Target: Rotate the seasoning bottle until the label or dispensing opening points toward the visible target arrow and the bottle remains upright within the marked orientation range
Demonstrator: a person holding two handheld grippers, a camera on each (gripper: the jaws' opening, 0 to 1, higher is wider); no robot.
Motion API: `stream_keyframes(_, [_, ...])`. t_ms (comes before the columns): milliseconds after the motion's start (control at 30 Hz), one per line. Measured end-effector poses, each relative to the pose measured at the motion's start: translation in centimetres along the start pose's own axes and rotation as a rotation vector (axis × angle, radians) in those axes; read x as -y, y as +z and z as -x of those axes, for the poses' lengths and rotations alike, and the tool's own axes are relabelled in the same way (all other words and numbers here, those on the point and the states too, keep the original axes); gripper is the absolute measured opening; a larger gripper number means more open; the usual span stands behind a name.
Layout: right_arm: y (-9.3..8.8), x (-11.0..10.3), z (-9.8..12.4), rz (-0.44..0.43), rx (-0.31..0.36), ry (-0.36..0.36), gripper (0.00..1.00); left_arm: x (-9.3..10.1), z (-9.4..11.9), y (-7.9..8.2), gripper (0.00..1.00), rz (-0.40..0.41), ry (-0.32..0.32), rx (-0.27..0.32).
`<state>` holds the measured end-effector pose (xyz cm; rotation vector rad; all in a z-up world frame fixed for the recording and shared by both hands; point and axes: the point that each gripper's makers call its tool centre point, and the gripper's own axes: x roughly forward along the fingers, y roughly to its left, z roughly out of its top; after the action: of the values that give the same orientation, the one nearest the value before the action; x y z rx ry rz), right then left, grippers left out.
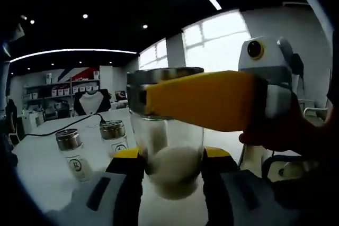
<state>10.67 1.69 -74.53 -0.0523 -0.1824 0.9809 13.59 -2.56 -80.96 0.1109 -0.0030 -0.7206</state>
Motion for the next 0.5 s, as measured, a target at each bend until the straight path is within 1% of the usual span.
stream_keyframes(33, [0.0,0.0,-0.1,0.017,-0.003,-0.01,0.4,0.1,0.0,-0.1,0.45,0.0,0.004,-0.004])
stream_keyframes(67, [-0.3,0.0,-0.3,0.054,-0.014,-0.034,0.4,-0.1,0.0,-0.2,0.44,-0.003,0.025,-0.014])
stream_keyframes(167, [-1.3,0.6,-0.5,0.102,-0.065,-0.1,0.41,-0.6,0.1,-0.6,0.44,-0.056,0.064,-0.042])
stream_keyframes(200, [-1.3,0.5,-0.7,0.081,-0.055,-0.09,0.41,-0.6,0.2,-0.7,0.44,-0.051,0.062,-0.045])
stream_keyframes(233, [-1.5,0.7,-0.7,0.05,-0.052,-0.097,0.41,-0.7,0.2,-0.8,0.44,-0.045,0.059,-0.045])
stream_keyframes(267, [-1.5,0.8,-0.6,0.024,-0.049,-0.096,0.41,-0.6,0.3,-0.8,0.44,-0.037,0.044,-0.035])
stream_keyframes(300, [-1.5,1.0,-0.5,0.027,-0.05,-0.095,0.4,-0.6,0.3,-0.8,0.44,-0.033,0.037,-0.029])
stream_keyframes(367, [-1.4,1.3,-0.3,0.006,-0.046,-0.076,0.4,-0.2,0.2,-0.6,0.44,-0.026,-0.01,-0.005])
stream_keyframes(400, [-1.3,1.2,-0.3,0.01,-0.045,-0.052,0.4,0.1,0.1,-0.4,0.44,-0.026,-0.049,0.012])
stream_keyframes(433, [-1.3,1.0,-0.2,0.015,-0.052,-0.013,0.4,0.1,0.1,-0.3,0.44,-0.028,-0.061,0.021])
stream_keyframes(467, [-1.4,0.8,-0.1,0.016,-0.065,0.01,0.4,0.4,0.2,-0.2,0.44,-0.035,-0.103,0.034])
stream_keyframes(500, [-1.4,0.8,0.0,0.016,-0.068,0.019,0.4,0.8,0.3,-0.4,0.44,-0.018,-0.147,0.026])
